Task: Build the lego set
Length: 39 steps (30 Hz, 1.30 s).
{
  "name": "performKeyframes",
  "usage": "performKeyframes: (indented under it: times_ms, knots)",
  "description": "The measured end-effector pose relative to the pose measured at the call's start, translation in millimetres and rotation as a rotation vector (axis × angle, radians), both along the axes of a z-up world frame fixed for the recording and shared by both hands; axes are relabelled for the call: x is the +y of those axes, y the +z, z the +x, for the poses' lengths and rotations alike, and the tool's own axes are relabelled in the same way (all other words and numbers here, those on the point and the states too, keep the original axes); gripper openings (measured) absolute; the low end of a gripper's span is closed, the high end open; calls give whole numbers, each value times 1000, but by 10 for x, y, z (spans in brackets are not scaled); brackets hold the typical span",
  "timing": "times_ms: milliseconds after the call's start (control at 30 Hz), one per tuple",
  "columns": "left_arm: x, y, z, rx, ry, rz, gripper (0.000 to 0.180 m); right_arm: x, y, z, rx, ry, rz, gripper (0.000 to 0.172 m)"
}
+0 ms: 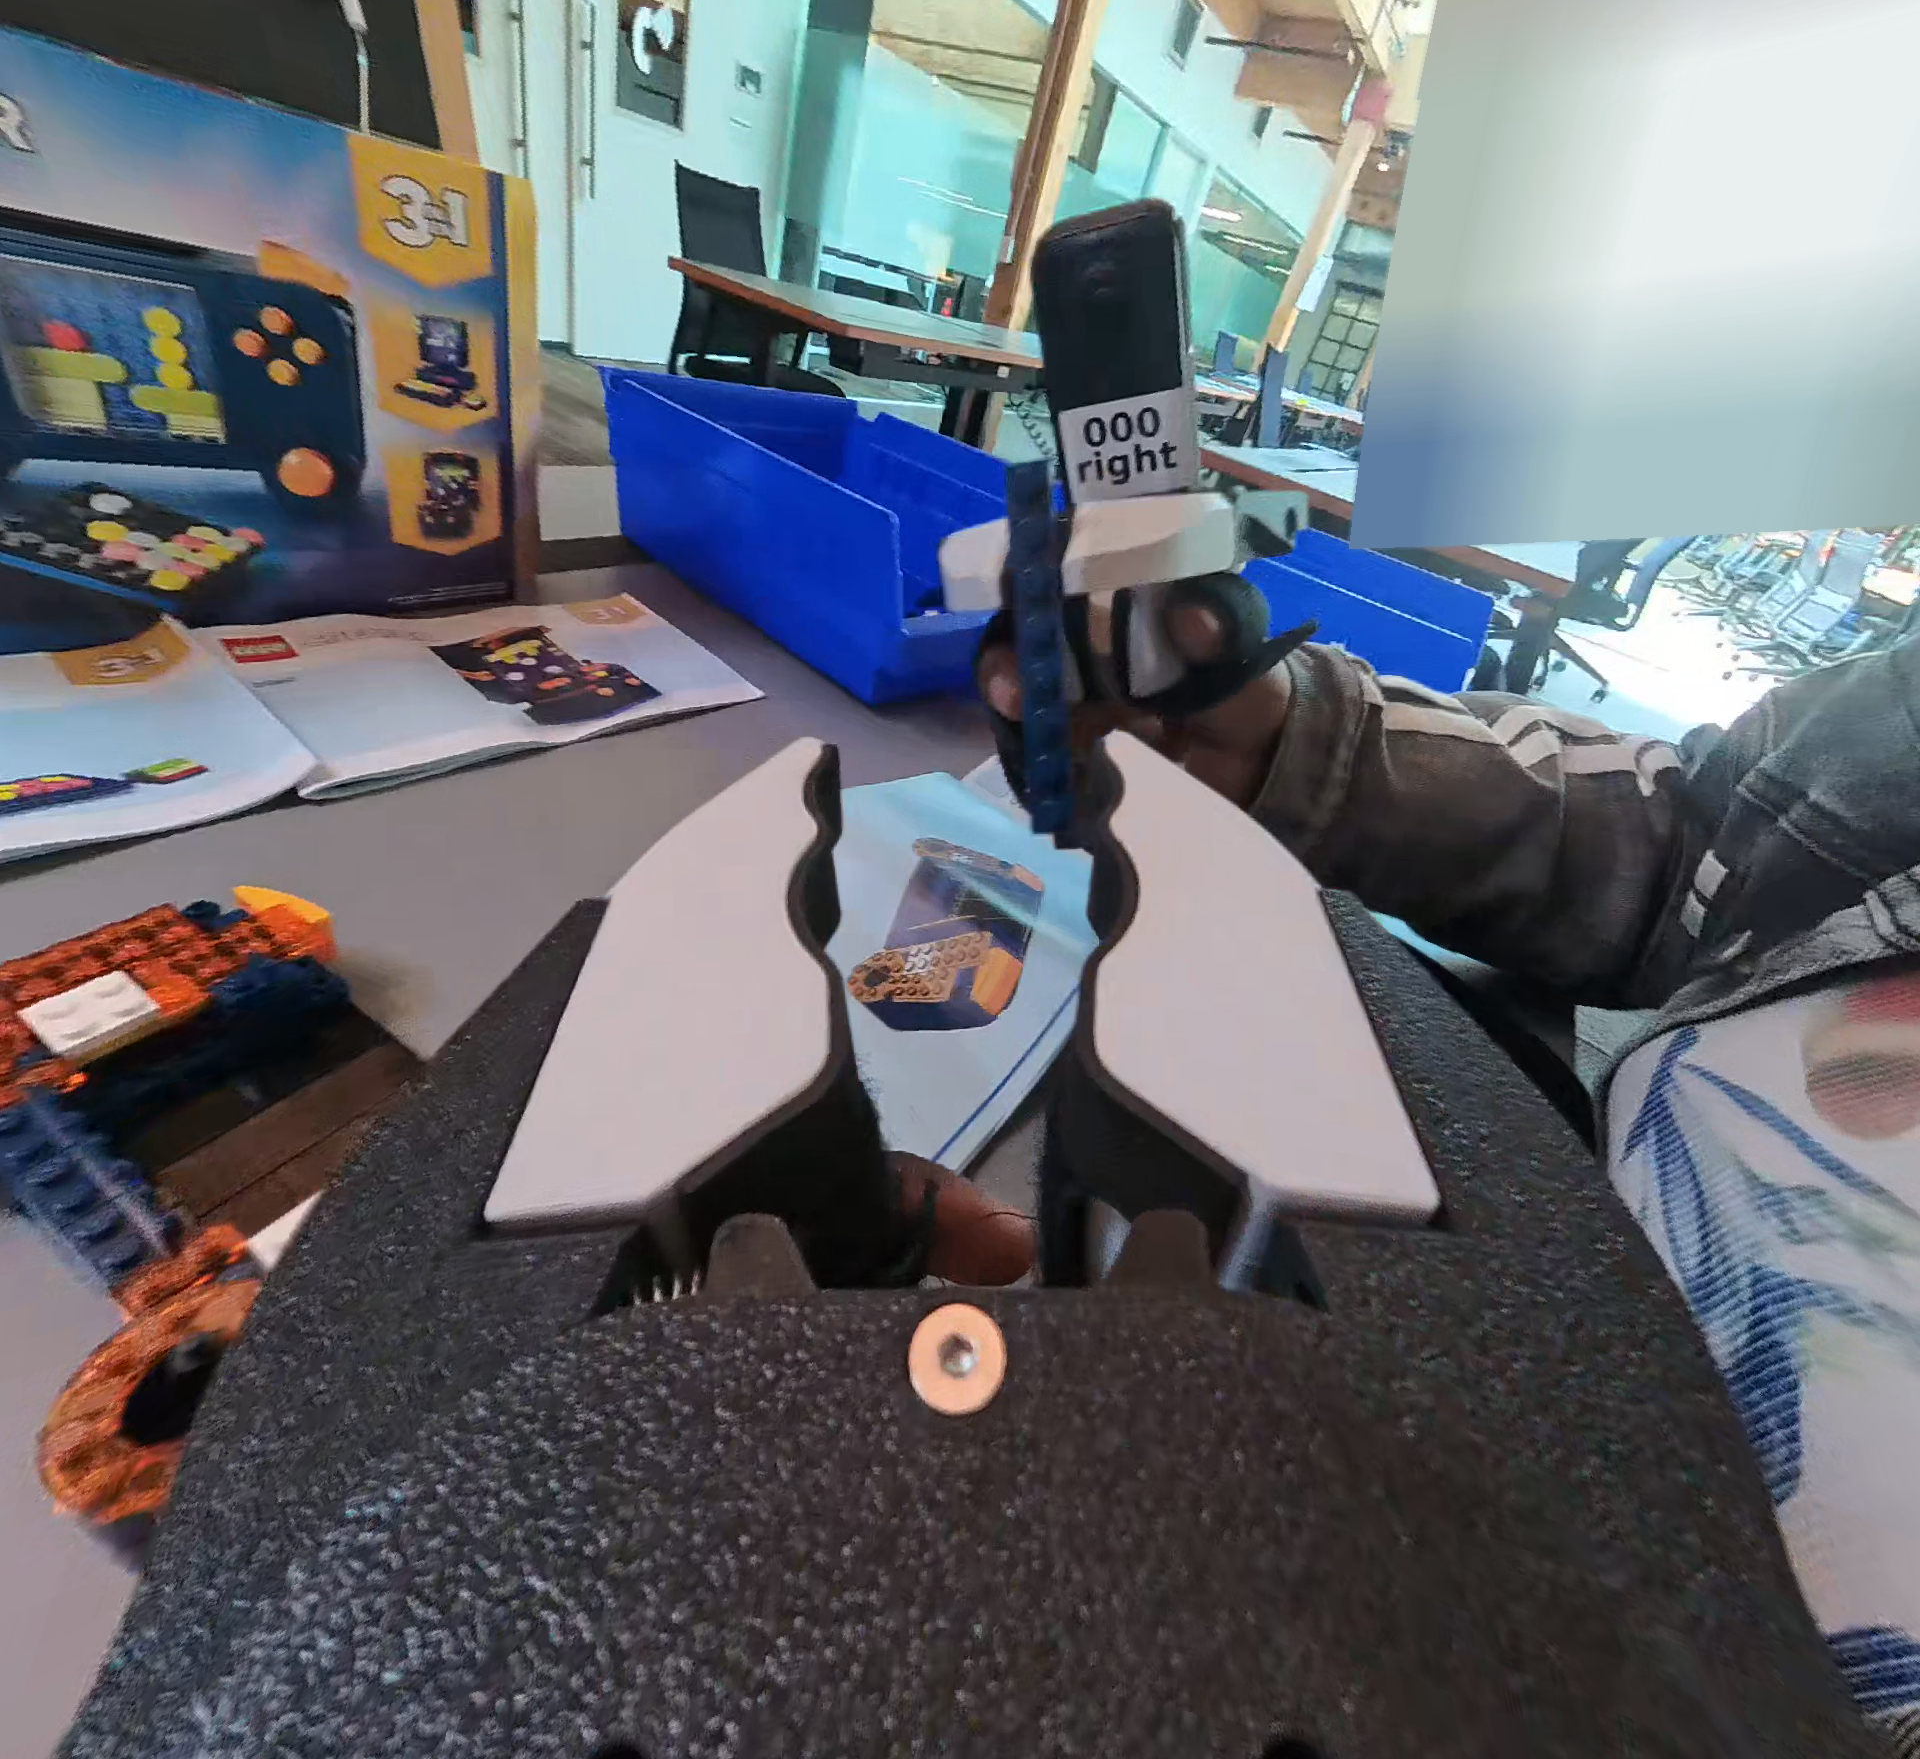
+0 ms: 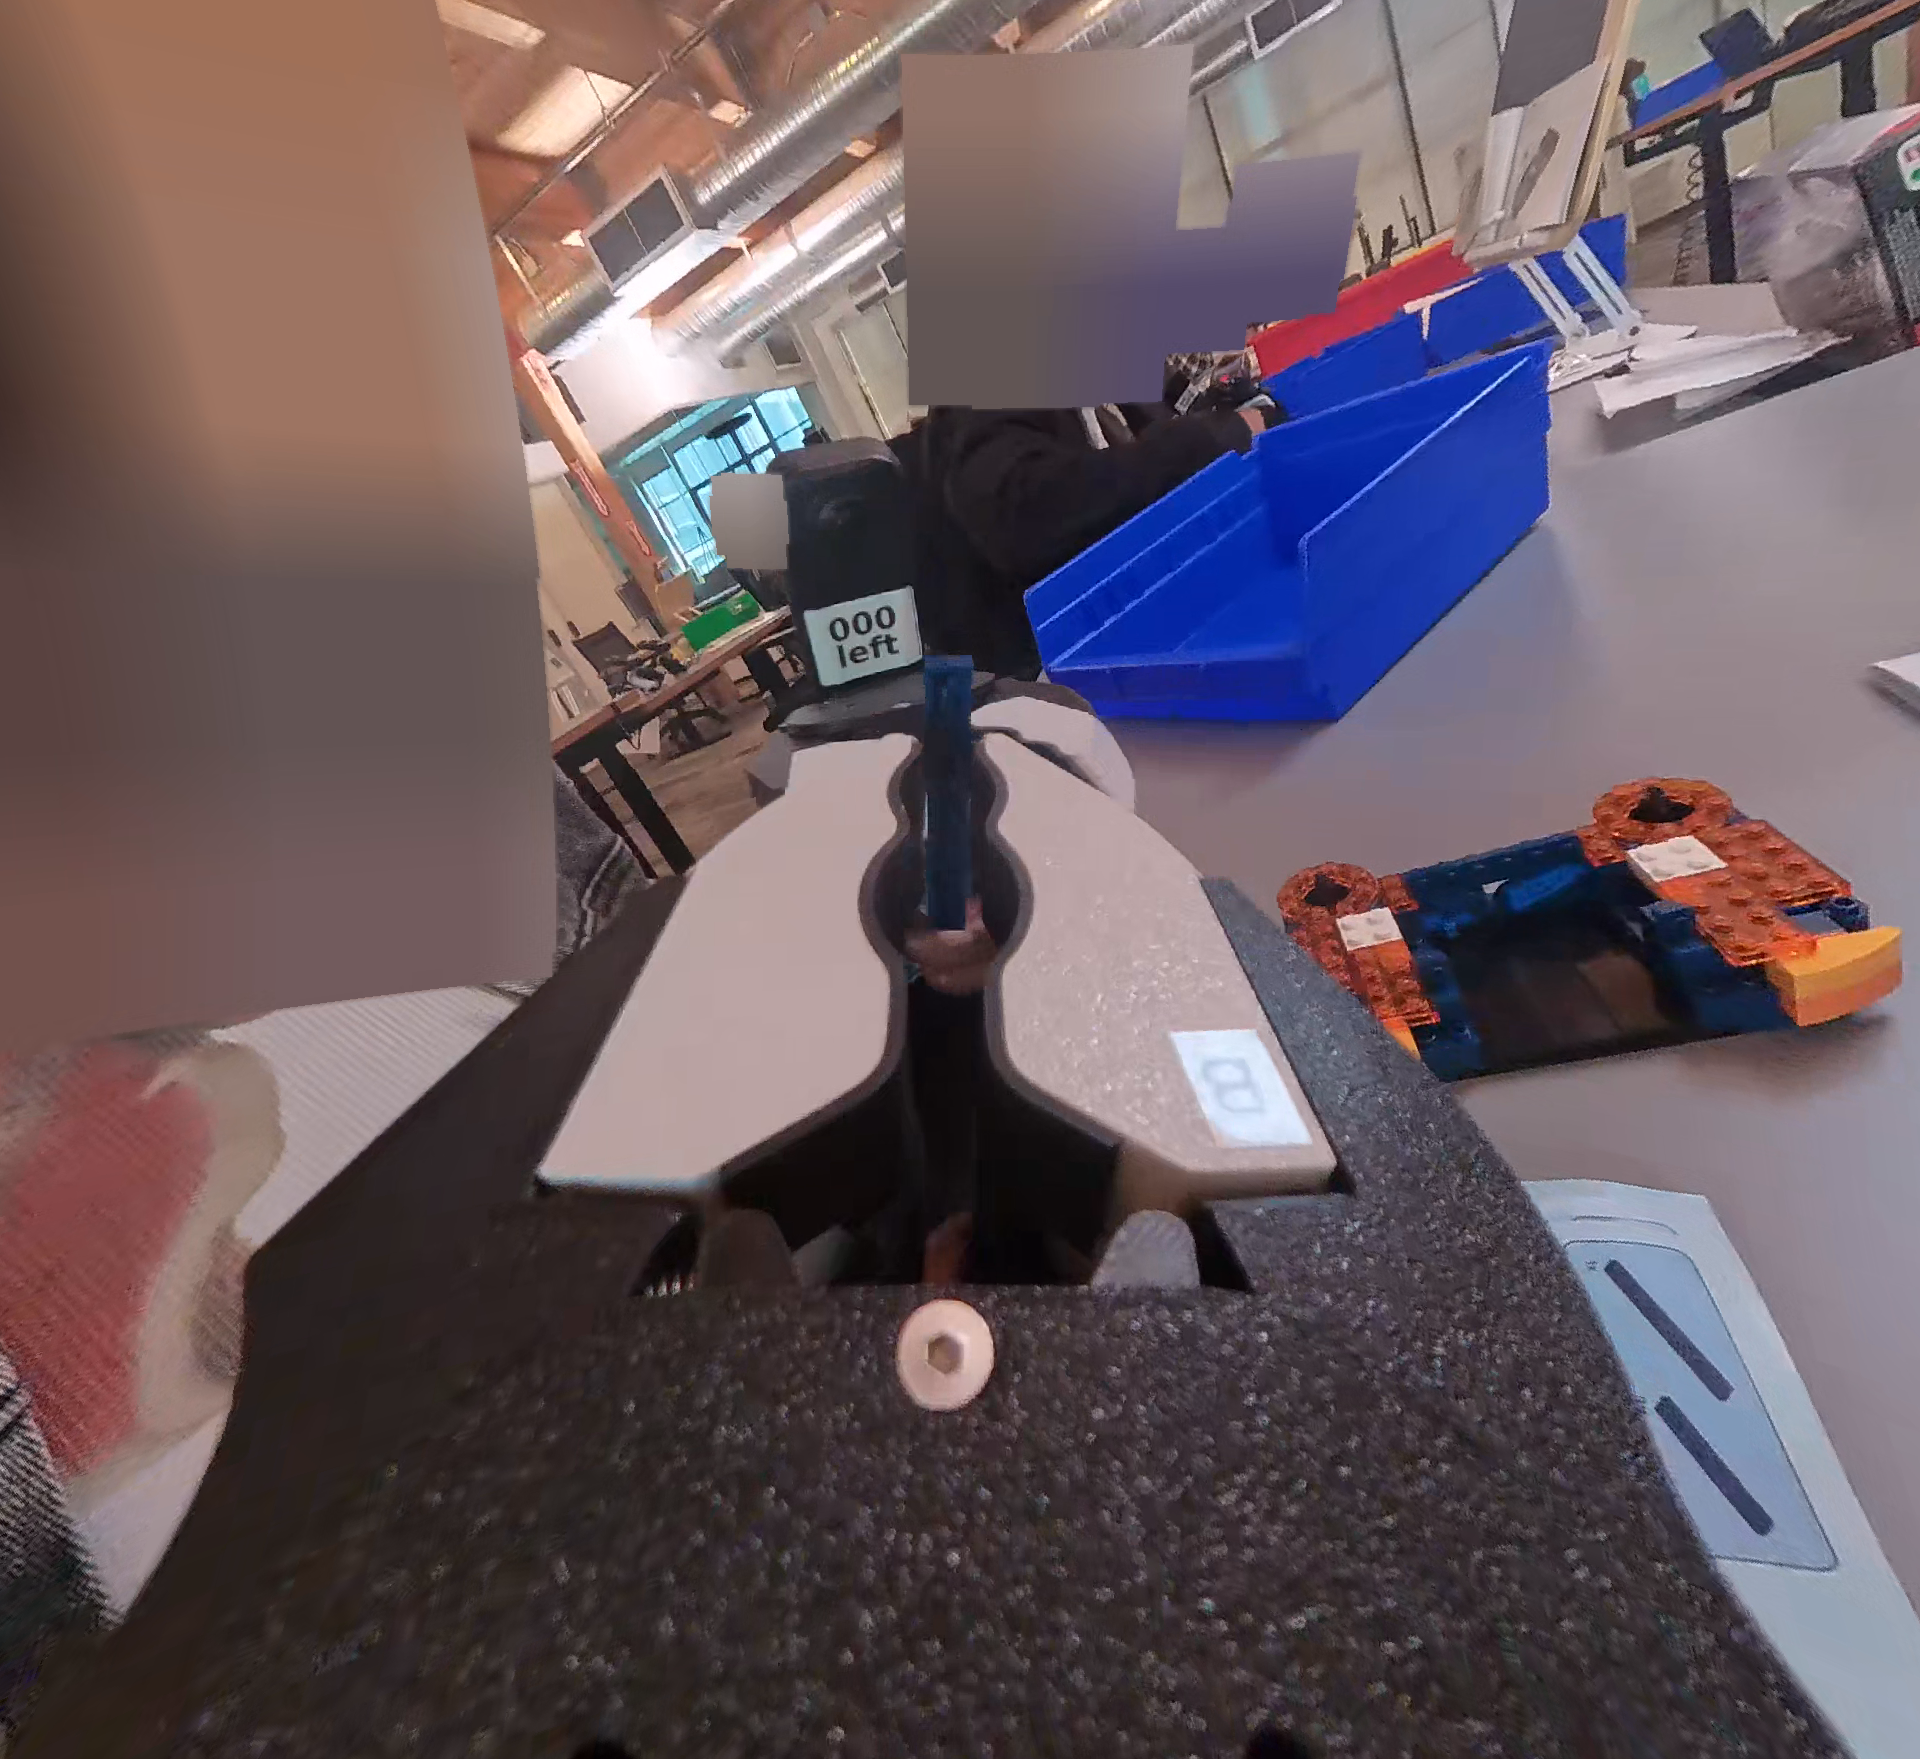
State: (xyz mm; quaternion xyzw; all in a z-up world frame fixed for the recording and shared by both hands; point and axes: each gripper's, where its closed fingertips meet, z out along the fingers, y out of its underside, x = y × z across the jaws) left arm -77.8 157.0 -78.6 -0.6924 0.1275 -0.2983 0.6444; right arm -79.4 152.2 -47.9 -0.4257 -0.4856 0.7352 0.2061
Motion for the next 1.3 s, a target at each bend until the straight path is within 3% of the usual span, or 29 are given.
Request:
performKeyframes:
  times_ms: [200,300,367,500,600,733,900,1067,1300]
  knots:
    - [-79,-65,147,5,-80,-27,41,-59,-62,-42,-23,12,2,7]
    - [-93,-32,126,29,-44,22,12,-97,-106,-60,-33,17,23,7]
    - [-97,-52,94,76,-23,25,8,-100,-134,-55,-42,15,36,7]
    - [-105,-155,-12,261,33,32,8,-63,-270,-29,-114,-3,122,7]
    - [-92,-287,-300,530,153,10,8,119,-315,87,-161,-81,248,12]
    - [-127,-379,-703,723,291,-89,8,549,-348,373,-247,-292,421,12]
    - [-105,-557,-1420,759,587,-378,8,769,-428,660,-344,-423,486,12]
    - [79,-785,-1547,714,572,-566,8,823,-433,757,-329,-489,449,10]
    - [164,-855,-1625,747,544,-681,8,931,-569,917,-332,-542,407,8]
